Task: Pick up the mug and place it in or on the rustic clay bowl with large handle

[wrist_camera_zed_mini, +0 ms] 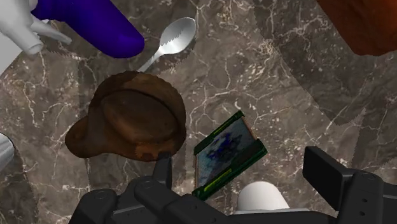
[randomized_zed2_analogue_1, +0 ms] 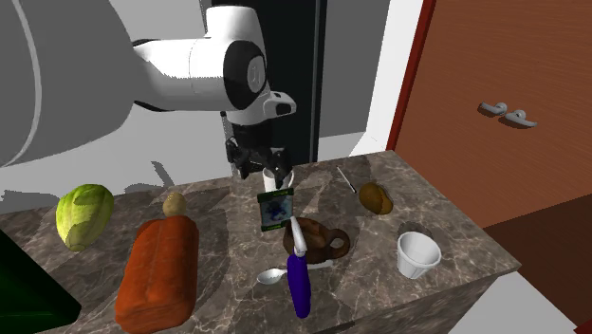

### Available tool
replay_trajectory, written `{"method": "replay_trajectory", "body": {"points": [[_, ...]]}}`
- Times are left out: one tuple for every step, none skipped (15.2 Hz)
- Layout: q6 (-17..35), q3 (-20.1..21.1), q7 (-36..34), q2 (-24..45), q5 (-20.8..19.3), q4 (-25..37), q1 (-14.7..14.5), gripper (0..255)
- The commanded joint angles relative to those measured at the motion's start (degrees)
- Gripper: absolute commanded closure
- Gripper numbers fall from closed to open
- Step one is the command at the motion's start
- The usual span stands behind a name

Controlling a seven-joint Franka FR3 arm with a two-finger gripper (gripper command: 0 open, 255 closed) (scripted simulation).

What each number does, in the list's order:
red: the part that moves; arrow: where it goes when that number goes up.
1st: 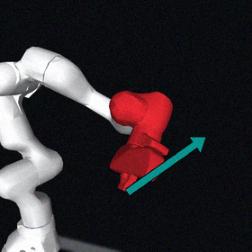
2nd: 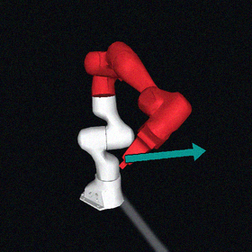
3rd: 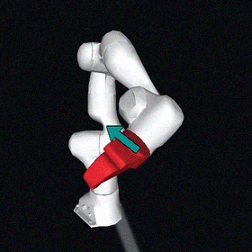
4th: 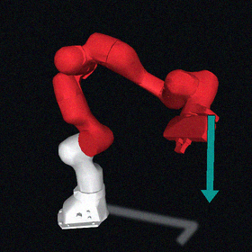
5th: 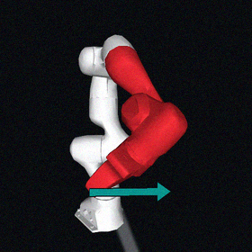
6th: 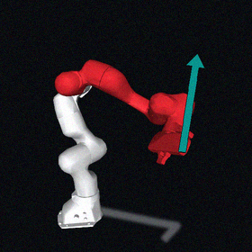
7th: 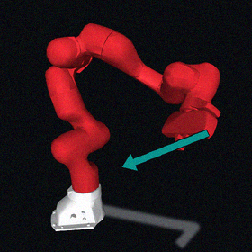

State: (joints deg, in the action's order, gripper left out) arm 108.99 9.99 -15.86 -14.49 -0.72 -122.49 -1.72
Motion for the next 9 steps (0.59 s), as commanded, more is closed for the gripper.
{"method": "replay_trajectory", "body": {"points": [[1.8,0.8,-1.3,4.4,-0.6,2.5,-0.1,0],[2.6,1.1,-1.9,6.5,-1.0,3.8,-0.2,0],[3.2,1.5,-2.6,8.6,-1.5,5.3,-0.3,0],[3.8,1.8,-3.3,10.8,-1.9,6.8,-0.5,0],[4.3,2.1,-4.0,13.0,-2.4,8.4,-0.6,0],[4.8,2.3,-4.6,15.2,-3.0,10.1,-0.8,0],[5.2,2.5,-5.3,17.4,-3.5,11.9,-1.1,0],[5.5,2.7,-5.9,19.6,-4.1,13.7,-1.3,0],[5.7,2.8,-6.6,21.9,-4.7,15.7,-1.6,0]]}}
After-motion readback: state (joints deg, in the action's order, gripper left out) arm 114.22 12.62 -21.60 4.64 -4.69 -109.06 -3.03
